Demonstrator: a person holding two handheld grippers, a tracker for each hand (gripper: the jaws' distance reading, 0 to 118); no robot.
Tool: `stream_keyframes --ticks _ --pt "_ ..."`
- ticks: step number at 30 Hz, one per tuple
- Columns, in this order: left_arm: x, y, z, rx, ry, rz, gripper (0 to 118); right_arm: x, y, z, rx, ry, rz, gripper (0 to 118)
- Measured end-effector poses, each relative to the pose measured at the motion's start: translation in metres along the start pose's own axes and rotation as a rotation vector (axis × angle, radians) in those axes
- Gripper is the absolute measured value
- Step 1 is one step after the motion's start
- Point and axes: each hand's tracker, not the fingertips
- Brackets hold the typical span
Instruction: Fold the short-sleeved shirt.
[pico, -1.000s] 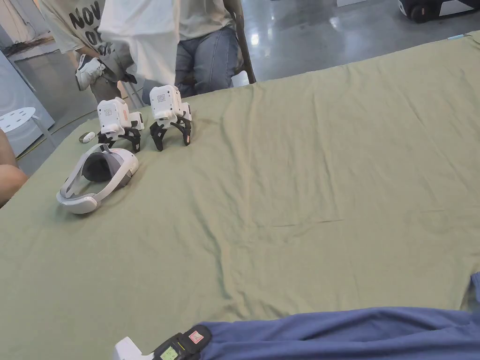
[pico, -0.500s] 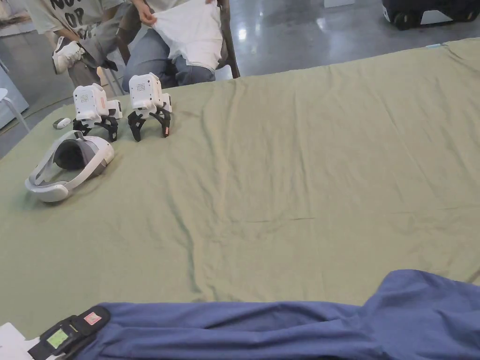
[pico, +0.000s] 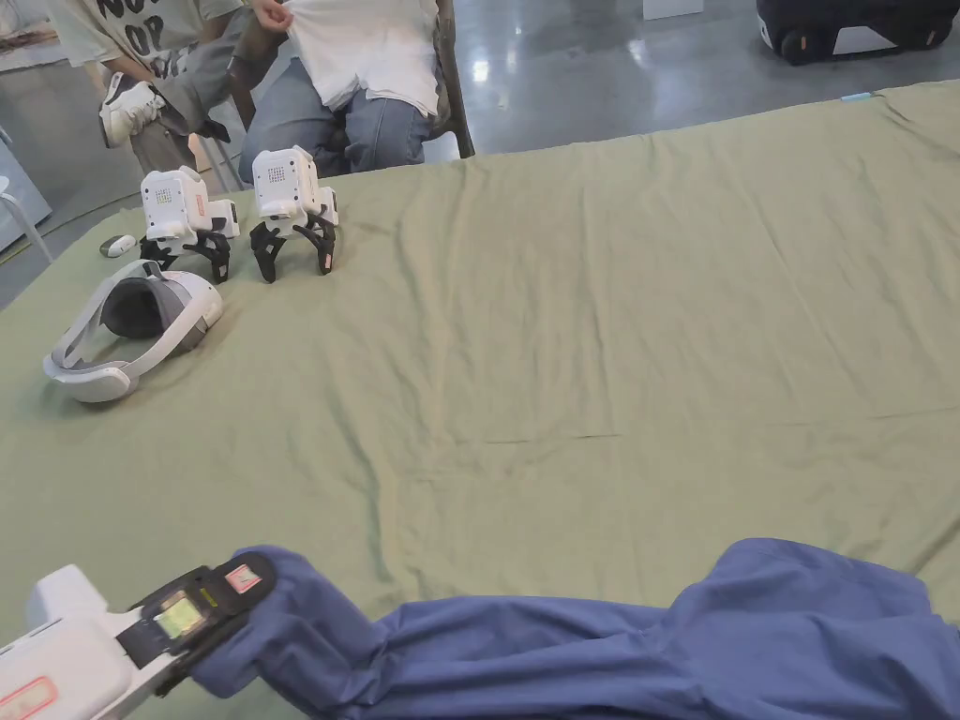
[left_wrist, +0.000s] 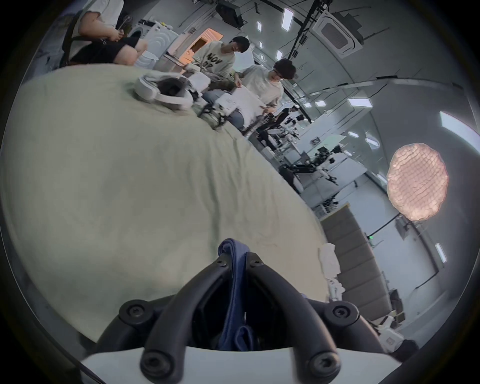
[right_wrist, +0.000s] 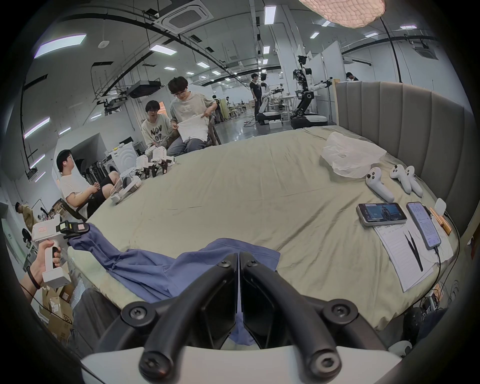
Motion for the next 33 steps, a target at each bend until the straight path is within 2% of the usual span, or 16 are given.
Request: stream_keyframes --ticks 4,7,14,31,33 --pt "0.046 -0.028 -0.023 -0.061 -0.008 -0.088 3 0.003 -0.002 0.004 0.005 -0.006 -0.011 0" --pt "0.055 -0.045 -0.049 -0.125 0.008 -0.183 3 0.006 -0.005 0.005 0.009 -0.009 -0.03 0" --pt "0.09 -0.092 -0.09 -0.234 0.039 -0.298 3 0.012 -0.015 0.011 -0.009 -0.02 -0.045 0" --pt "0.146 -0.162 -0.149 -0.367 0.006 -0.393 3 0.042 -0.033 0.021 -0.025 -0.063 -0.124 0" --pt "0.147 -0.168 -0.152 -0.377 0.012 -0.405 6 0.045 -0.034 0.021 -0.027 -0.067 -0.127 0"
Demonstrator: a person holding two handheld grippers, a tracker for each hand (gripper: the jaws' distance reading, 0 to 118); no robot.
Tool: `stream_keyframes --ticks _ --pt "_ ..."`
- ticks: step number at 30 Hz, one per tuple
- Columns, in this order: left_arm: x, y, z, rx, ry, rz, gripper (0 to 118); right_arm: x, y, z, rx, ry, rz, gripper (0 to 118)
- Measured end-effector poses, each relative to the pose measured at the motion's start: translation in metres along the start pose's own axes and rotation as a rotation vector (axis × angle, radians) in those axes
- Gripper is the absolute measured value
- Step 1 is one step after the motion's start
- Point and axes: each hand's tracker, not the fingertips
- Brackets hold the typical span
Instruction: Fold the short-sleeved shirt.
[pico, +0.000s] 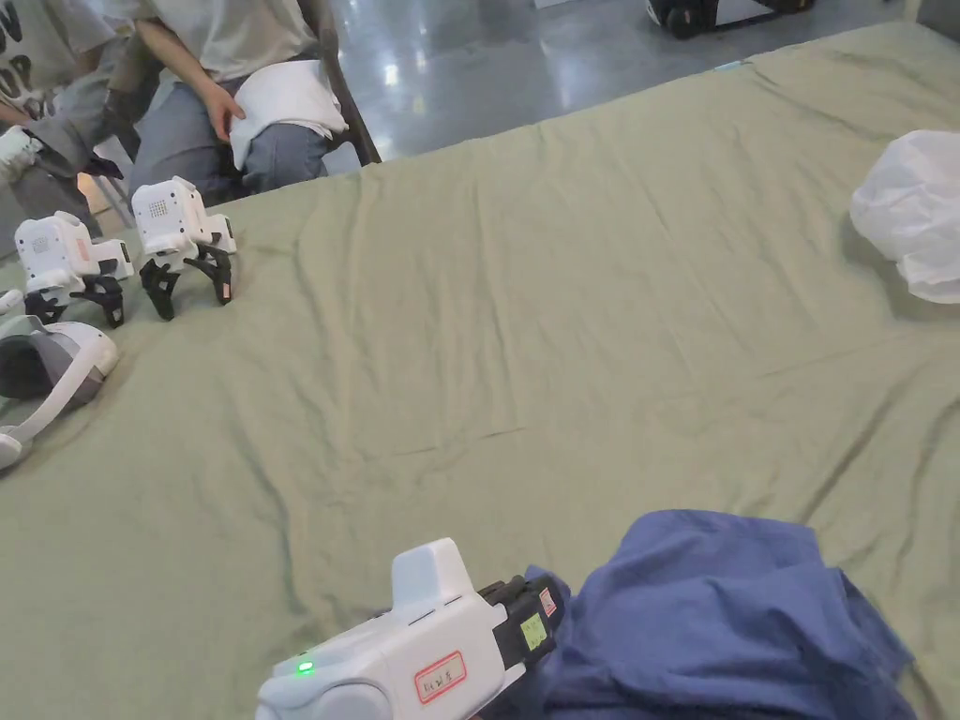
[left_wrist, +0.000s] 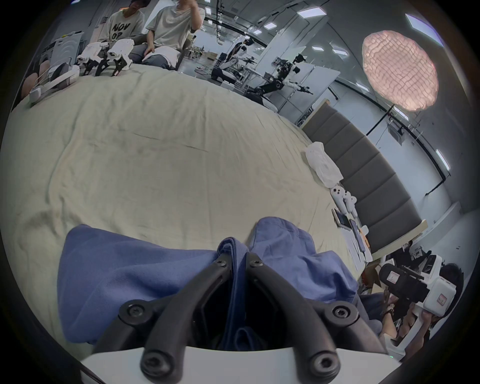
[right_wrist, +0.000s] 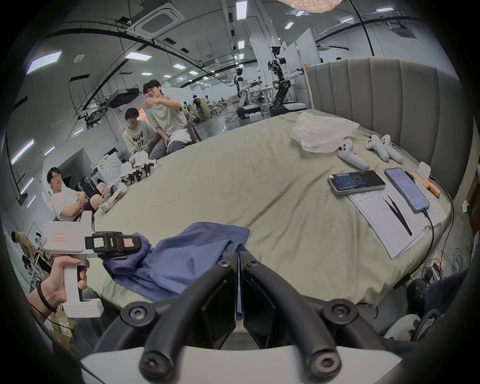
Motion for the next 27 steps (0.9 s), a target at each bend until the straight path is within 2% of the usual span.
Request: stream_keyframes --ticks 3,4,5,7,8,9,11,12,13,15,19,23,27 --pt "-0.005 -0.002 -0.002 -0.001 -0.003 0.02 10 0.003 -0.002 0.001 0.0 -0.007 -0.005 0" --pt "-0.004 0.0 0.002 0.009 -0.048 0.054 17 0.004 -0.002 0.0 0.0 -0.005 -0.009 0" --pt "-0.005 0.001 0.008 0.026 -0.07 0.077 26 0.006 -0.003 -0.001 0.0 -0.004 -0.013 0" --pt "-0.005 0.005 0.022 0.062 -0.093 0.074 61 0.008 -0.005 -0.004 0.0 -0.006 -0.023 0" --pt "-0.005 0.009 0.03 0.079 -0.102 0.059 70 0.008 -0.004 -0.005 0.0 -0.003 -0.029 0" --pt "-0.005 0.012 0.037 0.102 -0.099 0.042 71 0.008 -0.004 -0.006 0.001 0.001 -0.035 0" --pt "-0.008 0.018 0.054 0.142 -0.093 0.022 70 0.008 -0.005 -0.007 0.005 0.008 -0.039 0" --pt "-0.01 0.02 0.058 0.152 -0.101 0.027 63 0.007 -0.005 -0.007 0.006 0.009 -0.038 0" --pt "-0.013 0.021 0.062 0.158 -0.105 0.033 48 0.006 -0.005 -0.007 0.007 0.011 -0.035 0" --pt "-0.018 0.019 0.059 0.167 -0.107 0.076 12 0.005 -0.006 -0.008 0.01 0.01 -0.031 0" --pt "-0.028 0.002 0.035 0.103 -0.14 0.164 2 0.006 -0.009 -0.005 0.007 0.01 -0.045 0" --pt "-0.029 -0.021 0.006 0.018 -0.192 0.212 1 0.009 -0.011 0.001 -0.011 -0.006 -0.026 0" --pt "-0.019 -0.033 -0.018 -0.055 -0.159 0.193 1 0.013 -0.012 0.007 -0.012 -0.025 -0.022 0"
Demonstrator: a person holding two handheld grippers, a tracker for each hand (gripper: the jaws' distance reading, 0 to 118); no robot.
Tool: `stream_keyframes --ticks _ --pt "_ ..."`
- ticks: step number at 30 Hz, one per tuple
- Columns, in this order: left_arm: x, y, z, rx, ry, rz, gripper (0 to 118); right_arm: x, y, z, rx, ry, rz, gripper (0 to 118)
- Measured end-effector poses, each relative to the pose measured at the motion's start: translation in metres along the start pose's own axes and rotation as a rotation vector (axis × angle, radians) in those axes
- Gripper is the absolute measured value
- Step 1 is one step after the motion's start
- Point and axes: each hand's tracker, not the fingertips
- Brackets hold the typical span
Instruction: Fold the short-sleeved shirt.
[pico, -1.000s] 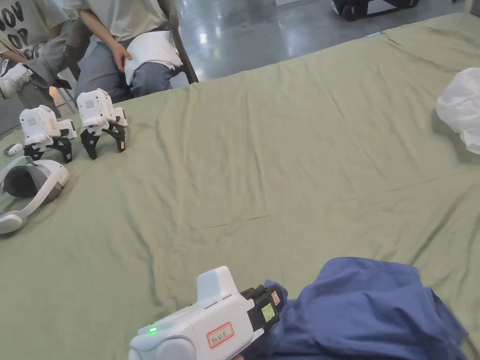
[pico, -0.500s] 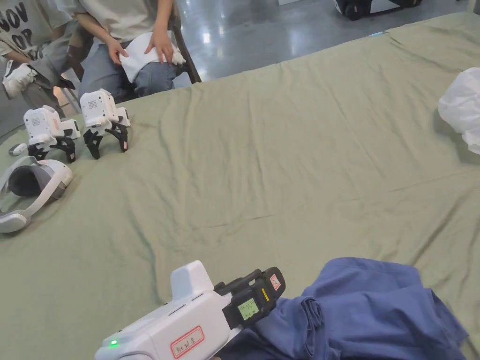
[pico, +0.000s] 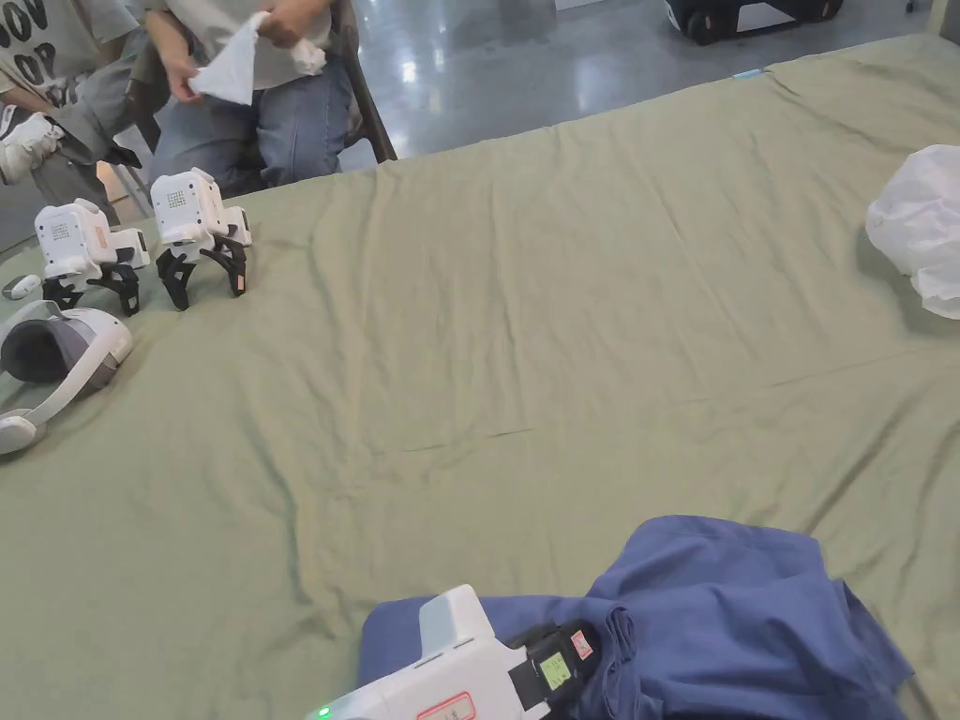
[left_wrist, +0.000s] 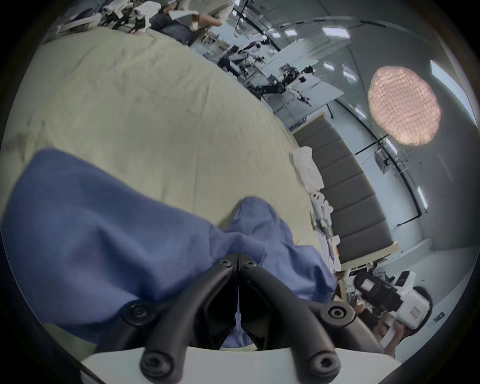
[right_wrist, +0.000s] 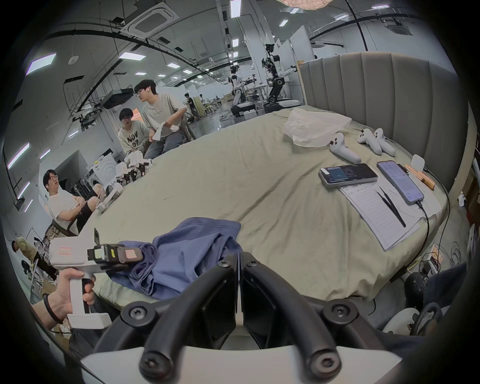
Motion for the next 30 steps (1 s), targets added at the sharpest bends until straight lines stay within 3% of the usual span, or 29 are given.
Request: stream_keyframes --ticks 10,11,15,16,21,26,30 --pt "-0.001 0.005 -0.007 -0.04 0.016 0.018 4 -0.002 -0.001 -0.001 -0.007 -0.004 0.009 0" --pt "0.0 0.009 0.0 -0.029 0.01 0.012 10 -0.004 -0.001 -0.002 -0.007 -0.002 0.01 0" --pt "-0.01 0.029 0.045 0.073 -0.06 0.042 73 -0.01 0.003 -0.006 -0.012 0.007 0.033 0" --pt "-0.016 0.035 0.058 0.109 -0.056 0.059 76 -0.011 0.004 -0.007 -0.012 0.011 0.035 0" --pt "-0.067 0.058 0.114 0.217 0.069 0.134 80 -0.017 0.007 -0.013 -0.004 0.031 0.023 0" --pt "-0.128 0.059 0.139 0.263 -0.018 0.37 81 -0.023 0.01 -0.017 -0.008 0.034 0.04 0" --pt "-0.144 0.045 0.128 0.232 -0.016 0.418 80 -0.028 0.011 -0.017 -0.015 0.031 0.052 0"
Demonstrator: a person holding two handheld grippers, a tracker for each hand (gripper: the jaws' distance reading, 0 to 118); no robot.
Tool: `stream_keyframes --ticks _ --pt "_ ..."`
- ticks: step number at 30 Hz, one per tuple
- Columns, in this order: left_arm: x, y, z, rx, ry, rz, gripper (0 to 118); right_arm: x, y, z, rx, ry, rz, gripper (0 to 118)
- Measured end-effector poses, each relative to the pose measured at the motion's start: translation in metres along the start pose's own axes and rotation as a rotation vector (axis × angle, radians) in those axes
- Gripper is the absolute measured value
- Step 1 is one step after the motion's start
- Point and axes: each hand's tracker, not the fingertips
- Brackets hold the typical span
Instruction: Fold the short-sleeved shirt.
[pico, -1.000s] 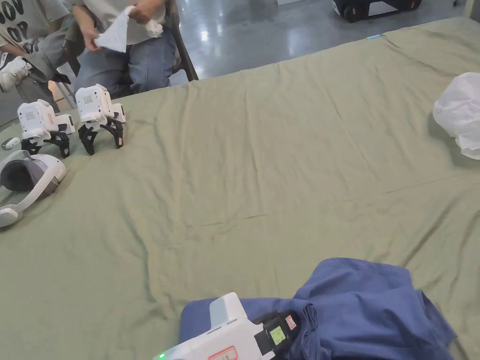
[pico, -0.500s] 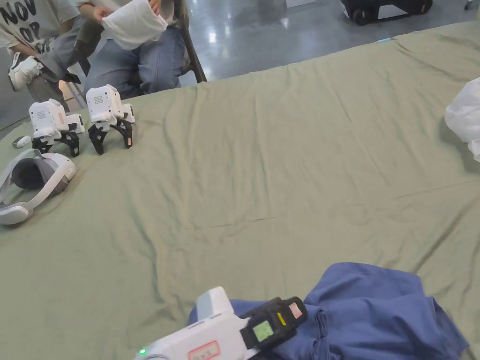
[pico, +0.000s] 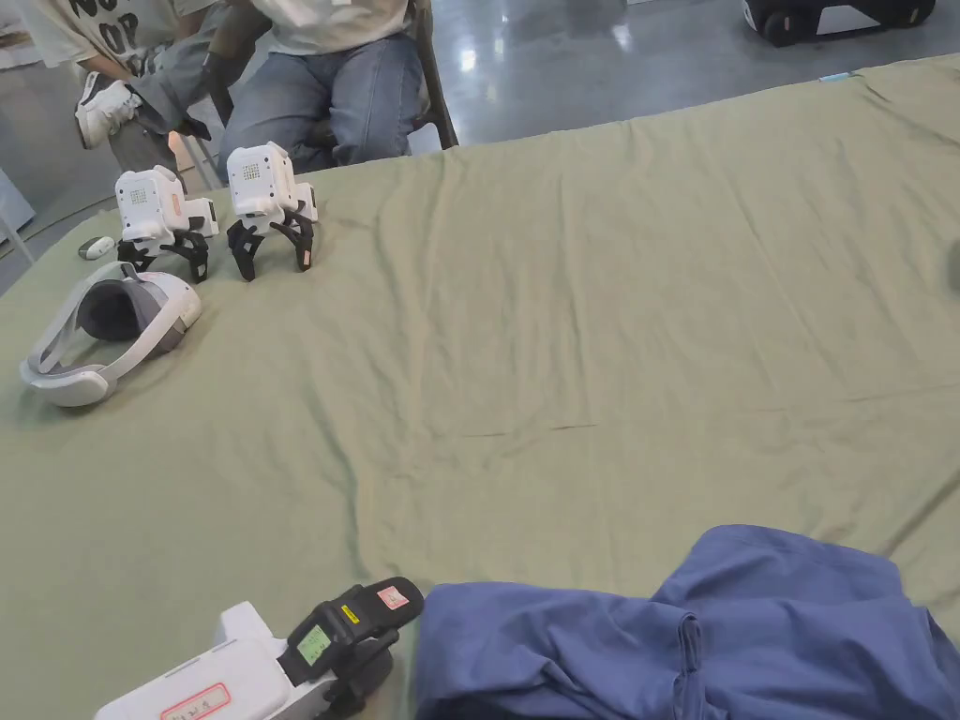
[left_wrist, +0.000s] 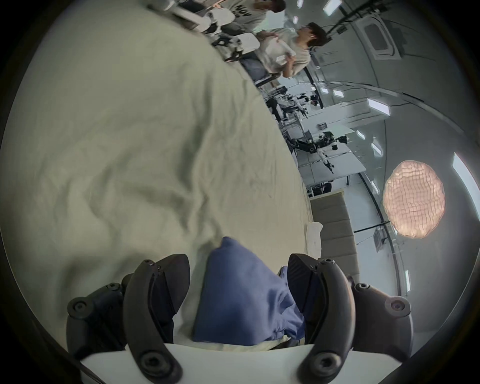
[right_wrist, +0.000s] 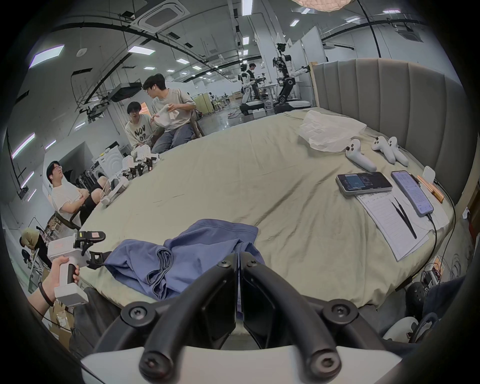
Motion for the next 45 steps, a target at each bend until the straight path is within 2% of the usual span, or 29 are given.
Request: stream_keyframes --ticks 6,9,12,20,29,34,37,39,45 --pt "-0.001 -0.025 -0.029 -0.069 -0.051 -0.032 69 -0.004 0.002 0.003 -0.009 -0.012 0.03 0" --pt "-0.002 -0.024 -0.034 -0.054 -0.017 -0.059 49 -0.005 0.003 0.006 -0.008 -0.02 0.033 0" --pt "-0.004 -0.025 -0.032 -0.052 -0.005 -0.07 19 -0.005 0.002 0.007 -0.009 -0.024 0.027 0" --pt "0.002 -0.02 -0.021 -0.035 -0.019 -0.106 13 -0.015 0.002 0.005 -0.025 -0.016 0.044 0" --pt "0.015 0.015 0.054 0.093 0.015 -0.199 13 -0.025 0.009 -0.005 -0.013 0.035 0.037 0" --pt "0.03 0.035 0.094 0.157 0.117 -0.333 13 -0.033 0.01 -0.013 -0.016 0.063 0.039 0" --pt "0.042 0.036 0.099 0.159 0.156 -0.395 13 -0.035 0.01 -0.014 -0.015 0.075 0.037 0" --pt "0.058 0.028 0.093 0.148 0.197 -0.484 13 -0.036 0.01 -0.014 -0.011 0.078 0.035 0" --pt "0.119 -0.016 0.053 0.086 0.109 -0.64 13 -0.035 0.01 -0.008 -0.005 0.078 0.038 0"
